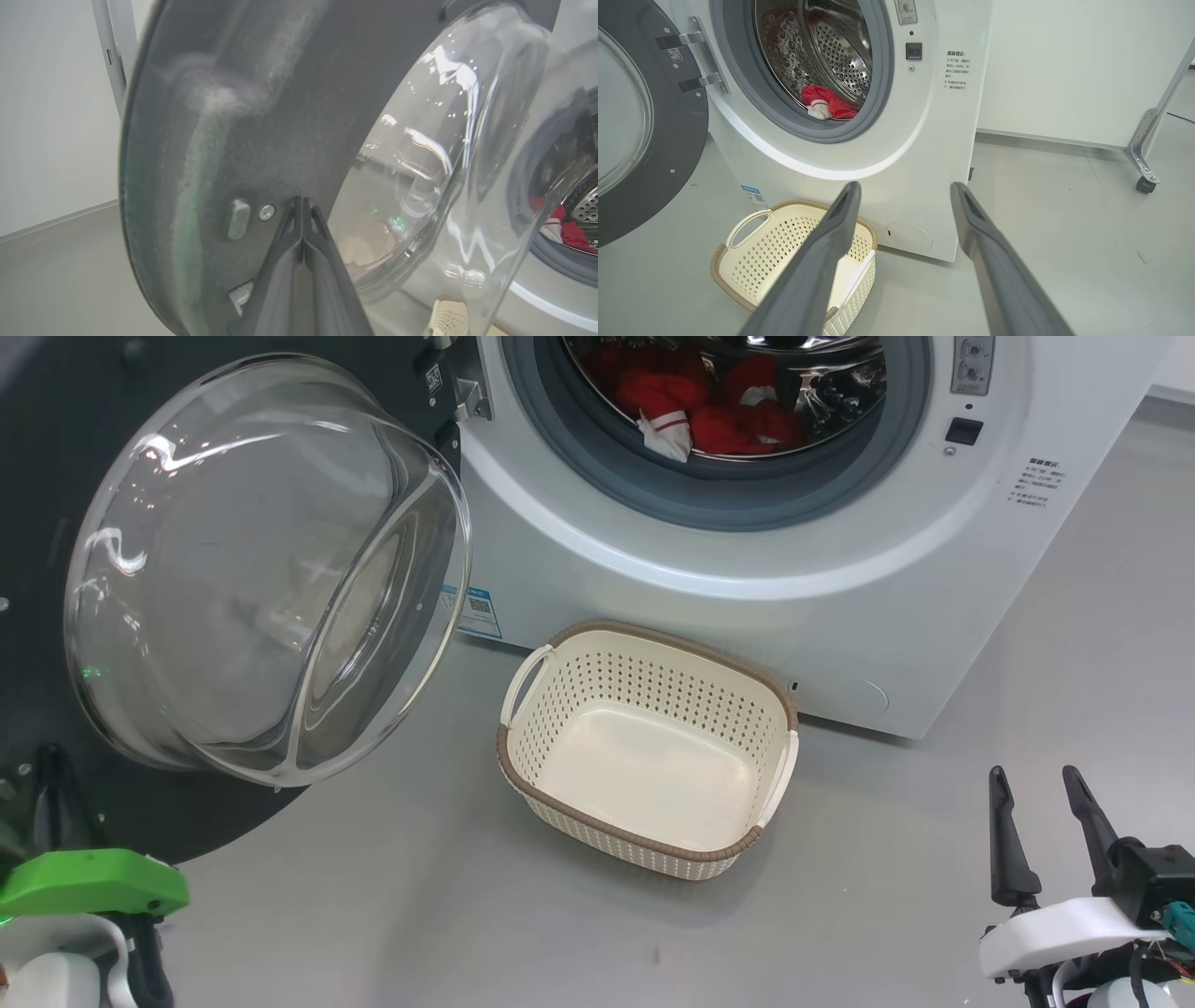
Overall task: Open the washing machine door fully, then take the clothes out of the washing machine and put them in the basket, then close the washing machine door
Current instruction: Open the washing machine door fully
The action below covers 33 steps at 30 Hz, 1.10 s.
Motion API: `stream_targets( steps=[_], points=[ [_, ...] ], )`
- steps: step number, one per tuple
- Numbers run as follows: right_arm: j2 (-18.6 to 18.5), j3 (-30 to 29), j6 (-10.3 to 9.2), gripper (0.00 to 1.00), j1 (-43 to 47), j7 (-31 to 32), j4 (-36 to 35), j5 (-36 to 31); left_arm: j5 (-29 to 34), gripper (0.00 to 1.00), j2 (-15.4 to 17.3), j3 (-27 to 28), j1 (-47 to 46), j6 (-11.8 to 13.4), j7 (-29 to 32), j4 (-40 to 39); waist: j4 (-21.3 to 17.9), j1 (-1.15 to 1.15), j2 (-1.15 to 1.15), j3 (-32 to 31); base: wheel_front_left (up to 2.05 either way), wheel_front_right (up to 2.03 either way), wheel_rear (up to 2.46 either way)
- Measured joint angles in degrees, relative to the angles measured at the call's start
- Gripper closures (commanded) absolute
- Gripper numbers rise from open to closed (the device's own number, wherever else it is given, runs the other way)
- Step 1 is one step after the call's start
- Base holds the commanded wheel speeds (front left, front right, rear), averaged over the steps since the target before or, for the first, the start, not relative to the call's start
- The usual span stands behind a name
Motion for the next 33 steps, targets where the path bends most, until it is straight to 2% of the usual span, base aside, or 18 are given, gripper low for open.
stream_targets(
  steps=[5,17,33],
  points=[
    [0.1,0.0,0.31,0.00,0.0,0.0,0.2,-0.3,1.1,1.00,-1.0,-1.0,0.2,0.0,0.0,-0.4,-0.1,0.00,0.00,-0.3,0.00,0.00,0.00],
    [0.3,0.0,0.49,0.00,0.0,0.0,0.3,-0.3,5.7,1.00,-4.3,-5.5,4.6,-0.2,-0.1,-7.9,-0.3,0.00,0.00,-0.9,0.00,0.00,0.00],
    [0.8,1.7,0.85,0.00,0.0,0.0,-0.2,-1.4,9.5,1.00,-5.6,-15.0,9.7,-2.6,-0.1,-14.5,-2.1,0.00,0.00,-1.0,0.00,0.00,0.00]
  ],
)
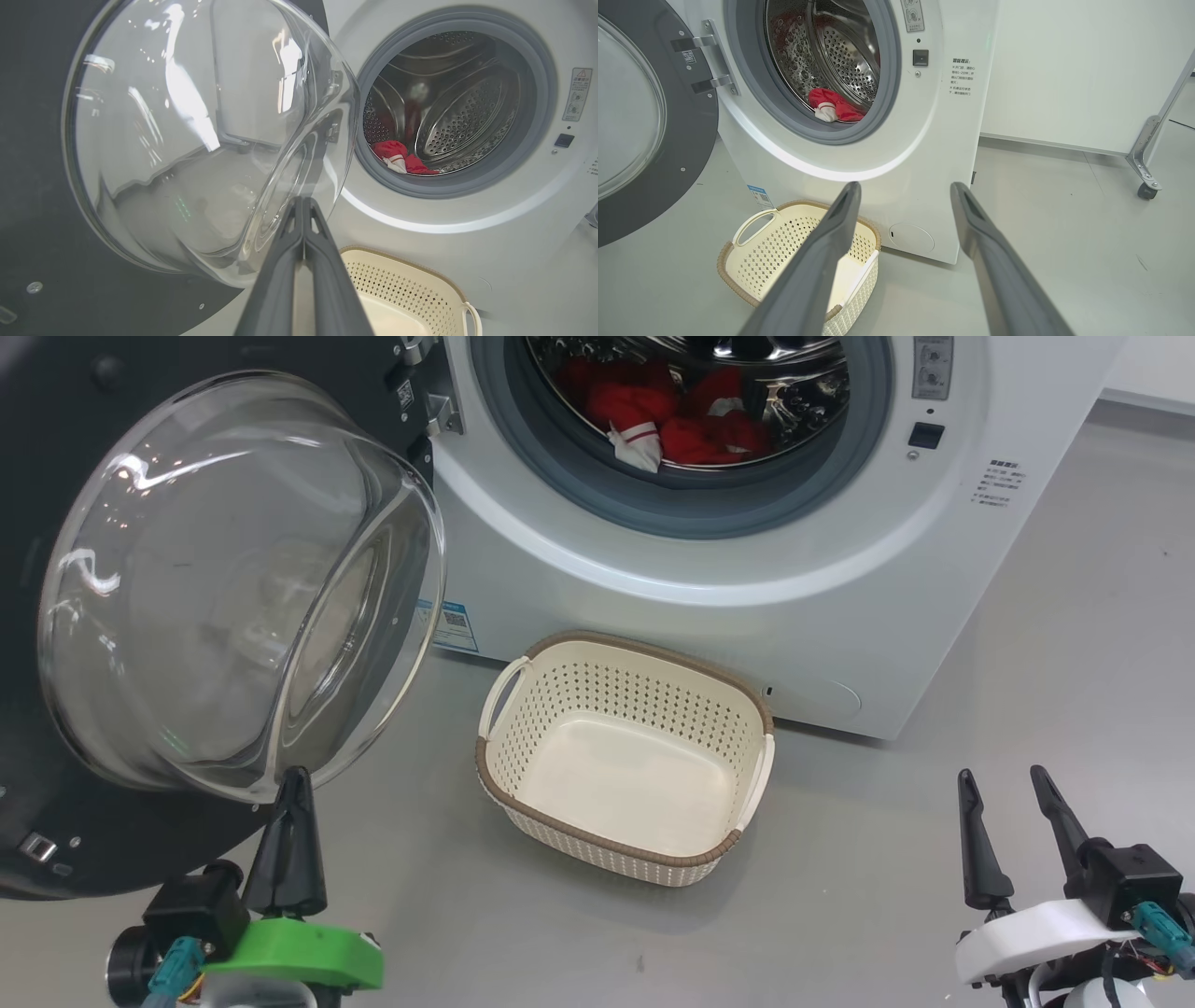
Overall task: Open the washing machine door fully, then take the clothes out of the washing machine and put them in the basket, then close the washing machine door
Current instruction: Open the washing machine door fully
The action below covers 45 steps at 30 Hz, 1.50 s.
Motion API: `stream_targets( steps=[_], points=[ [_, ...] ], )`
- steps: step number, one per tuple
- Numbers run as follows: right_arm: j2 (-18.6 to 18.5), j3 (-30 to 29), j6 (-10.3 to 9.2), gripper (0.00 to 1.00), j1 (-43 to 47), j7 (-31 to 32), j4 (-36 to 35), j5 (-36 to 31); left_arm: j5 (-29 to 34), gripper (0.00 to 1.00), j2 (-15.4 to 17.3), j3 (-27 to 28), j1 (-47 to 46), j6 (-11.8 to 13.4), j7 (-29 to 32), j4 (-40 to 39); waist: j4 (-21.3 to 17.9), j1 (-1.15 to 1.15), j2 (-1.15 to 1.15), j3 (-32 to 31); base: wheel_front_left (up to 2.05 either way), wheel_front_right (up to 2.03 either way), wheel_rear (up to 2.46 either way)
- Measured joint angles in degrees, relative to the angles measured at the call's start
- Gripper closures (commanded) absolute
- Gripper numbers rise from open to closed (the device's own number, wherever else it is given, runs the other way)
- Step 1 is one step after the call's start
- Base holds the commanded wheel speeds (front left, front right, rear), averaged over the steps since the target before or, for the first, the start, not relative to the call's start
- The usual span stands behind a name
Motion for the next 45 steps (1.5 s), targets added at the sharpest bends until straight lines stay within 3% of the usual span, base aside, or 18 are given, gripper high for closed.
stream_targets(
  steps=[2,3,5,6,7,45],
  points=[
    [0.2,0.3,0.04,0.00,0.0,0.0,-0.1,0.0,0.0,1.00,0.0,-1.0,0.4,-0.5,0.0,-0.4,-0.6,0.00,0.00,-0.1,0.00,0.00,0.00],
    [0.2,0.5,0.04,0.00,0.0,0.0,-0.1,0.0,0.3,0.87,0.0,-1.5,0.5,-0.5,0.0,-0.6,-0.9,0.00,0.00,-0.1,0.00,0.00,0.00],
    [0.2,0.7,0.05,0.00,-0.1,0.0,-0.3,0.0,0.4,0.38,0.0,-2.3,0.6,-0.5,0.4,-1.0,-1.6,0.00,0.00,0.0,0.00,0.00,0.00],
    [0.2,0.8,0.05,0.00,-0.2,0.0,-0.4,0.0,0.5,0.04,0.0,-2.6,0.6,-0.5,0.9,-1.0,-2.0,0.00,0.00,0.0,0.00,0.00,0.00],
    [0.3,0.8,0.05,0.00,-0.3,0.0,-0.4,0.0,0.6,0.00,0.0,-2.9,0.6,-0.5,1.0,-1.1,-2.4,0.00,0.00,0.0,0.00,0.00,0.00],
    [1.2,4.1,0.41,0.00,-1.0,0.0,-1.6,0.1,1.8,0.00,0.2,-3.4,0.7,0.6,5.3,-1.0,-19.5,0.00,0.00,-0.3,0.00,0.00,0.00]
  ],
)
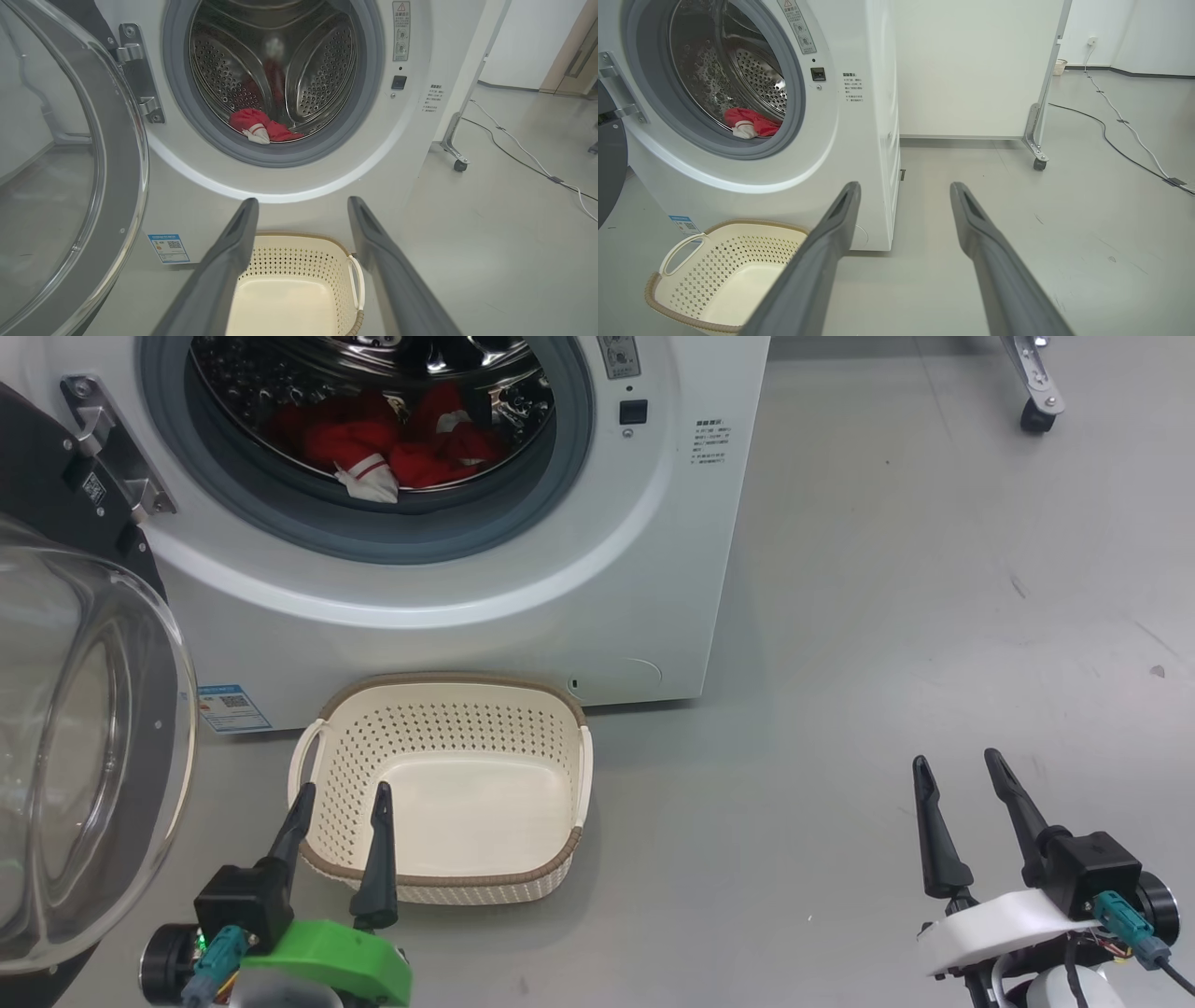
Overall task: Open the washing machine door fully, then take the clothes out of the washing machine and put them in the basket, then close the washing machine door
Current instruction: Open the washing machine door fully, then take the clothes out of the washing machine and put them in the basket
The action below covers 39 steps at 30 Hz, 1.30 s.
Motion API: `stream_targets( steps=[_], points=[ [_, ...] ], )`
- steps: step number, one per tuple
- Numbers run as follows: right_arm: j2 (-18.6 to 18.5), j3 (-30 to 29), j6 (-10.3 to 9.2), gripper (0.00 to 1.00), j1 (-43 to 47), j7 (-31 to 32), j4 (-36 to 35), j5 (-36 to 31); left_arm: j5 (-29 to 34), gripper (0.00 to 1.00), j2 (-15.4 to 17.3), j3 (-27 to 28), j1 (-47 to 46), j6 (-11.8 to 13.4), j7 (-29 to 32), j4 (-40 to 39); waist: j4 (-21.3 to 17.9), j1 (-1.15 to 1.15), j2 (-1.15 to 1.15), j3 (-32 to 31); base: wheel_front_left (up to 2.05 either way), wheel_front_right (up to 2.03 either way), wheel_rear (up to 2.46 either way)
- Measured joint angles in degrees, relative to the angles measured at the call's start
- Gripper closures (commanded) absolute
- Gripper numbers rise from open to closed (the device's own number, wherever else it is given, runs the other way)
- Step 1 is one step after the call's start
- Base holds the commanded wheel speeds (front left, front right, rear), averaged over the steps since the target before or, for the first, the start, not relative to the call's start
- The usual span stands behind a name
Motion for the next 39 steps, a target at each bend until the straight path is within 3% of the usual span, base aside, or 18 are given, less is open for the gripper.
stream_targets(
  steps=[39],
  points=[
    [0.2,0.6,-0.62,0.00,1.5,0.0,-0.7,0.9,0.0,0.00,0.0,-0.7,0.2,0.3,0.9,0.8,-0.7,0.00,0.00,-2.0,0.02,-0.02,0.00]
  ],
)
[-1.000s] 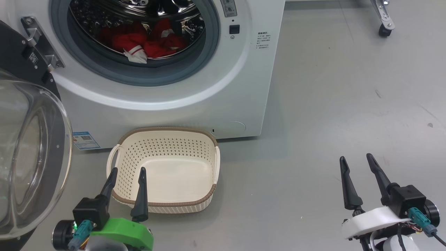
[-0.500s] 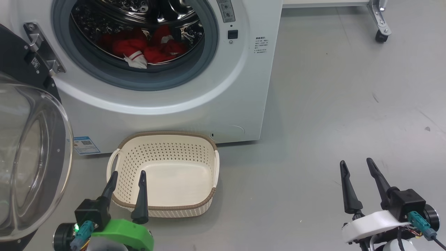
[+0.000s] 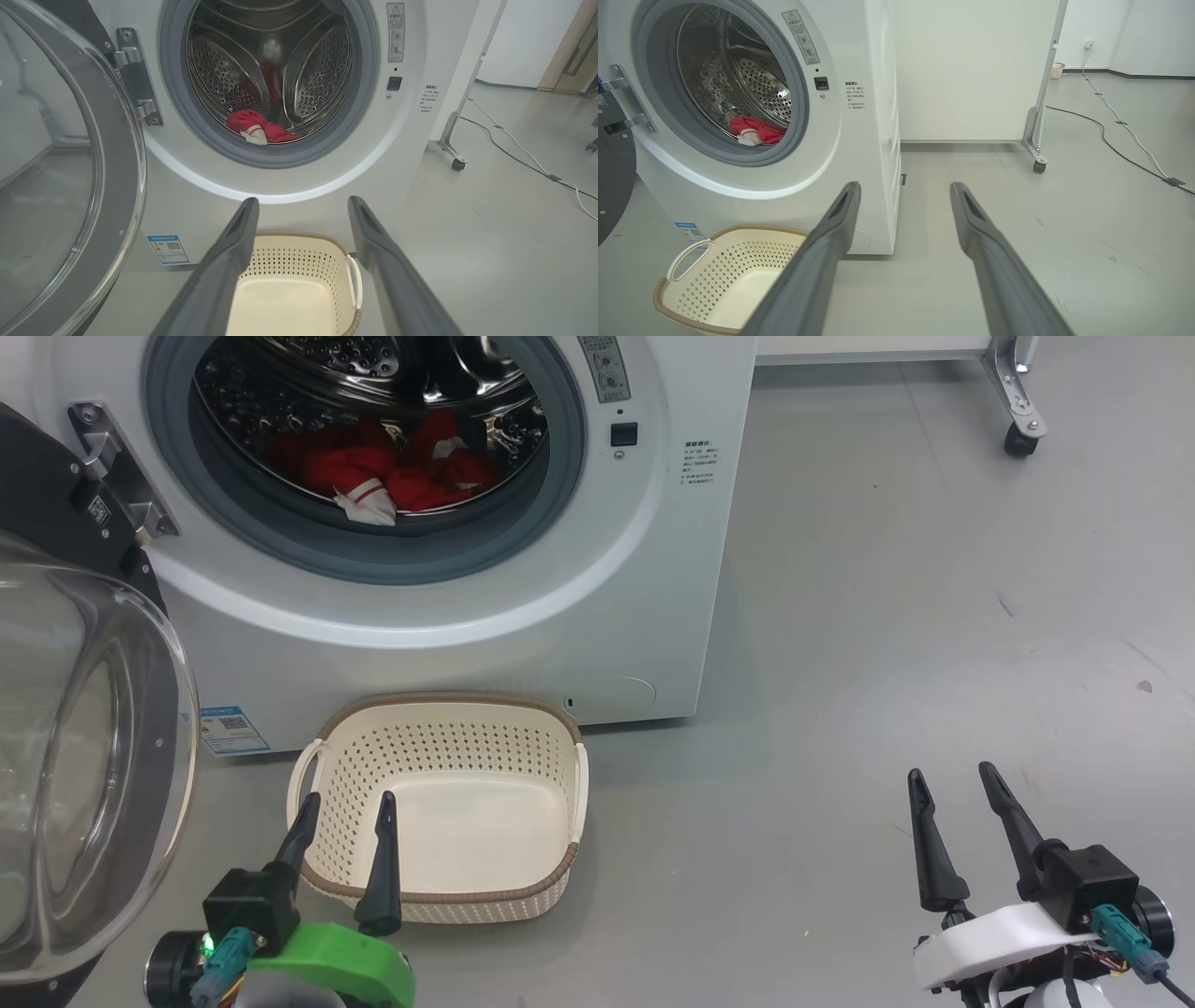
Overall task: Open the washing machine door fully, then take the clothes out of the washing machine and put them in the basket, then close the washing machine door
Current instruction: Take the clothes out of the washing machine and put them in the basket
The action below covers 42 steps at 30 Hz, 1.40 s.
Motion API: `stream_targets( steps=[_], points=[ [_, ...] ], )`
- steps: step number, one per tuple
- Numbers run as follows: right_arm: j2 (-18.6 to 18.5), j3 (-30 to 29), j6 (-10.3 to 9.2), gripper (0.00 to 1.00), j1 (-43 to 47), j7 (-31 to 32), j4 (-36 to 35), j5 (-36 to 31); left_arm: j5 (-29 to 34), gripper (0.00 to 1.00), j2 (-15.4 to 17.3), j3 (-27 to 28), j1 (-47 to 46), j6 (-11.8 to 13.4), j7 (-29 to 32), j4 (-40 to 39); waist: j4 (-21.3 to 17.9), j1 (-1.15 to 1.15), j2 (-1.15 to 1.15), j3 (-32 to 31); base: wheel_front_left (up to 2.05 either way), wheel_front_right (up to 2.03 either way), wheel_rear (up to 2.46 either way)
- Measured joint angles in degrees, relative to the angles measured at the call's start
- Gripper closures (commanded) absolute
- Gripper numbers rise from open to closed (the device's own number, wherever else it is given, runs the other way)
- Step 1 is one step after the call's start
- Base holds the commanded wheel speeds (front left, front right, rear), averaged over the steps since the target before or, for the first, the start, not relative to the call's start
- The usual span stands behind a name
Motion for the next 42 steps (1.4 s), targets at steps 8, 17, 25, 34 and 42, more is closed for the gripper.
stream_targets(
  steps=[8,17,25,34,42],
  points=[
    [0.0,0.1,-0.41,0.00,0.0,0.0,-0.1,0.0,0.1,0.00,0.0,0.0,0.0,0.0,0.0,-0.2,-0.2,0.00,0.00,0.1,0.43,-0.43,0.00],
    [0.0,0.2,-0.41,0.00,0.1,0.0,-0.1,0.1,0.8,0.00,0.0,0.0,0.0,0.0,-0.2,-0.2,-0.4,0.00,0.00,0.0,0.75,-0.75,0.00],
    [0.0,0.4,-0.41,0.00,0.6,0.0,-0.1,0.1,1.3,0.00,0.0,0.0,0.0,0.3,-0.3,0.1,-0.4,0.00,0.00,-0.2,0.90,-0.90,0.00],
    [0.0,0.6,-0.41,0.00,0.7,0.0,0.1,0.1,1.5,0.00,0.0,0.0,0.0,0.4,-0.3,0.1,-0.2,0.00,0.00,-0.4,0.58,-0.58,0.00],
    [0.0,1.0,-0.41,0.00,0.7,0.0,0.2,0.5,1.5,0.00,0.0,0.0,0.0,0.6,-0.2,0.1,-0.3,0.00,0.00,-0.3,0.23,-0.23,0.00]
  ],
)
